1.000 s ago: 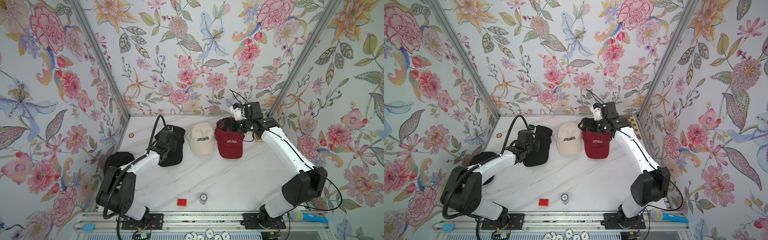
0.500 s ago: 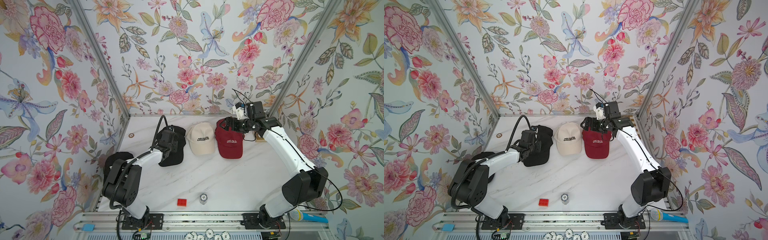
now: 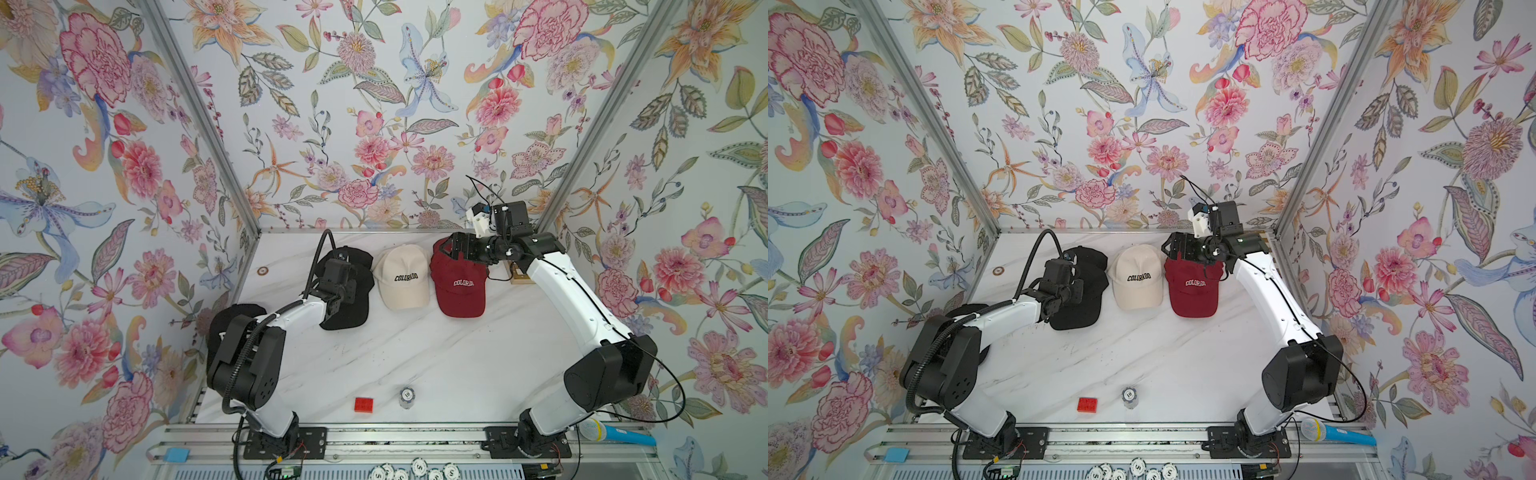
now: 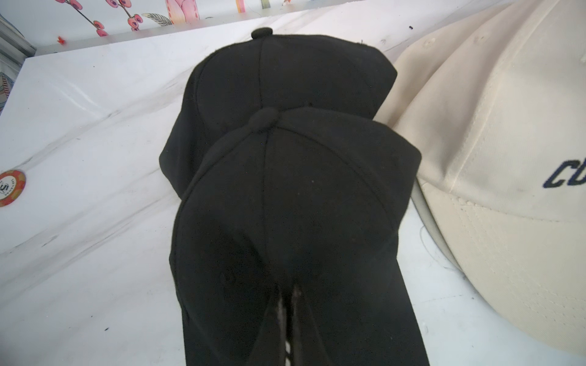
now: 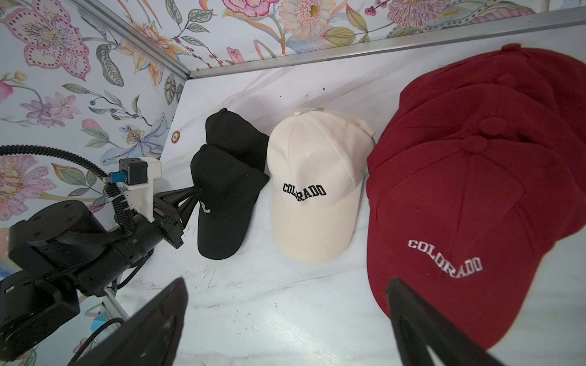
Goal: Stack the baseball caps by color
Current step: Place the baseball cap on the baseball cap.
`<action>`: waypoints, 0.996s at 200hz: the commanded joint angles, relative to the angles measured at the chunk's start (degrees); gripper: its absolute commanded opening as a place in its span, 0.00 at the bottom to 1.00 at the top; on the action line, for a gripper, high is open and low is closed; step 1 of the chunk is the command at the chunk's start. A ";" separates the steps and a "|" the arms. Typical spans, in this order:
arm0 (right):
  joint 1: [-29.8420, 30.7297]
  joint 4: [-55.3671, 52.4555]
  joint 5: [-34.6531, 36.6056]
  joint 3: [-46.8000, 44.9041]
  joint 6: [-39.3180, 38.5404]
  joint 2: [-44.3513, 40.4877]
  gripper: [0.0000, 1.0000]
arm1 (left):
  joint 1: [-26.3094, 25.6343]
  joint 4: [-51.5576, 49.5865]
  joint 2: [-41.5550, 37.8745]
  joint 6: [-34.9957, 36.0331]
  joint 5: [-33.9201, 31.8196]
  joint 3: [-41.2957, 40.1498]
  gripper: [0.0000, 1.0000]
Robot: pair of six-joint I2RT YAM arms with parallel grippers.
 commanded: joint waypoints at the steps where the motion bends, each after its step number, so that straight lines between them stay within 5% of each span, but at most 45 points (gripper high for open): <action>1: -0.34 -1.14 0.15 1.34 -0.60 0.01 0.99 | -0.18 -1.99 -1.97 0.54 -0.71 2.07 0.00; 75: -0.27 -1.10 0.63 0.55 -0.60 -0.46 0.99 | -0.18 -4.27 -7.03 0.96 -2.04 5.38 0.00; 199: -0.68 -1.27 1.60 0.37 -0.83 -1.03 0.99 | 1.76 -2.33 4.03 -1.45 -2.21 10.84 0.00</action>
